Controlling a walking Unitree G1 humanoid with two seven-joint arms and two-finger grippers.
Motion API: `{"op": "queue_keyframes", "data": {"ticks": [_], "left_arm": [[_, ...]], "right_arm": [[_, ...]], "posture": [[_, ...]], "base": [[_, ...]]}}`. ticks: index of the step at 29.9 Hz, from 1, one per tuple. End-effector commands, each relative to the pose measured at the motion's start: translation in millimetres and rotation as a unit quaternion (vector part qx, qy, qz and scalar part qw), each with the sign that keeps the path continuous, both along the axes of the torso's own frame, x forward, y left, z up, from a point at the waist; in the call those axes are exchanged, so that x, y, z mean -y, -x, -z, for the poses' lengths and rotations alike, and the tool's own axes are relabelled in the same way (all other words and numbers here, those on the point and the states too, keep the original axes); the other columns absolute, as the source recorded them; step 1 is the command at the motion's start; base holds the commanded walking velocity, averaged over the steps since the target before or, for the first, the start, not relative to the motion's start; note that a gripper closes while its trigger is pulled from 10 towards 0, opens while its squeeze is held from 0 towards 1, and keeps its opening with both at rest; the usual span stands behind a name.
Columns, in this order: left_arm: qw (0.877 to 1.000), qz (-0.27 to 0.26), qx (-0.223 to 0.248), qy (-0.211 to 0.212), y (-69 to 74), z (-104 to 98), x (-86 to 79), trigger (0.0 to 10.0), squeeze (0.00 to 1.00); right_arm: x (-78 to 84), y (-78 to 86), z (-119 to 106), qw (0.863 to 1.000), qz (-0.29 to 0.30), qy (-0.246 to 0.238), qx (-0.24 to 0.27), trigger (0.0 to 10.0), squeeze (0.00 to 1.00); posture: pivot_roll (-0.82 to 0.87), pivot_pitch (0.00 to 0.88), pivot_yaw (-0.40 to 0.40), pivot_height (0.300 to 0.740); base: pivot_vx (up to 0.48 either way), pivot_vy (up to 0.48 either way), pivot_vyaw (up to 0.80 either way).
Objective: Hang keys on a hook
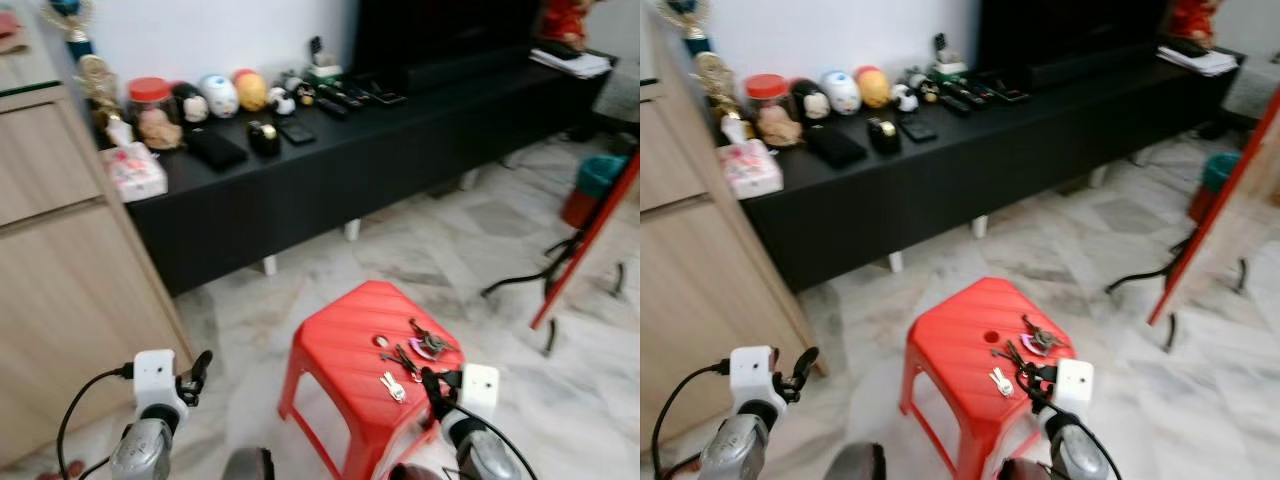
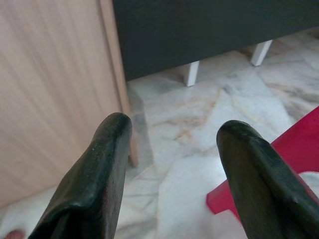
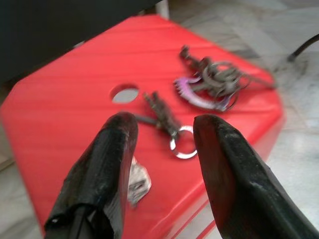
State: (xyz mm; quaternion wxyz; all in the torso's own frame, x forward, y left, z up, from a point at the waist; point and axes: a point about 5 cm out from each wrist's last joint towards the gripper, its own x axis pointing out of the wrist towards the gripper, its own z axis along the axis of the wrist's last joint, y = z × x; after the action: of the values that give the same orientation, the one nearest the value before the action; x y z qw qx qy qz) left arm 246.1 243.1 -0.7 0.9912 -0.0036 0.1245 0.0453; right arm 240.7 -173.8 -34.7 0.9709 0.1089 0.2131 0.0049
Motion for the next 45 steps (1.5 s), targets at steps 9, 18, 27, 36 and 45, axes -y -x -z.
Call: {"op": "queue_keyframes", "data": {"ticks": [9, 18, 27, 36, 45], "left_arm": [[0.992, 0.103, 0.076, 0.002, -15.9, -31.2, 24.8, 10.0, 0.0], [0.963, 0.265, 0.045, -0.029, -5.2, -33.1, 55.1, 10.0, 0.0], [0.963, 0.267, 0.044, -0.012, -0.4, -34.2, 70.6, 10.0, 0.0], [0.955, 0.294, 0.042, -0.006, 10.5, -42.1, 87.3, 10.0, 0.0], [0.955, 0.293, 0.049, -0.013, 18.1, -59.3, 85.1, 10.0, 0.0]], "right_arm": [[-13.3, -5.8, 2.0, 0.997, -0.074, 0.003, -0.036, 10.0, 0.0], [-18.8, -9.5, 1.6, 0.994, -0.101, 0.009, -0.051, 10.0, 0.0], [-15.3, -11.2, 1.0, 0.991, -0.118, 0.015, -0.06, 10.0, 0.0], [-6.4, -3.6, 8.5, 0.985, -0.135, 0.045, -0.1, 10.0, 0.0], [-5.7, -7.5, 5.1, 0.988, -0.121, 0.038, -0.087, 10.0, 0.0]], "posture": [[0.07, 0.0, -0.058, 0.617], [0.11, 0.0, -0.085, 0.617], [0.09, 0.039, -0.111, 0.617], [0.1, 0.097, -0.137, 0.617], [0.11, 0.174, -0.135, 0.617]], "base": [[0.0, 0.0, 0.0], [0.0, 0.0, 0.0], [0.0, 0.0, 0.0], [0.0, 0.0, 0.0], [0.0, 0.0, 0.0]]}}
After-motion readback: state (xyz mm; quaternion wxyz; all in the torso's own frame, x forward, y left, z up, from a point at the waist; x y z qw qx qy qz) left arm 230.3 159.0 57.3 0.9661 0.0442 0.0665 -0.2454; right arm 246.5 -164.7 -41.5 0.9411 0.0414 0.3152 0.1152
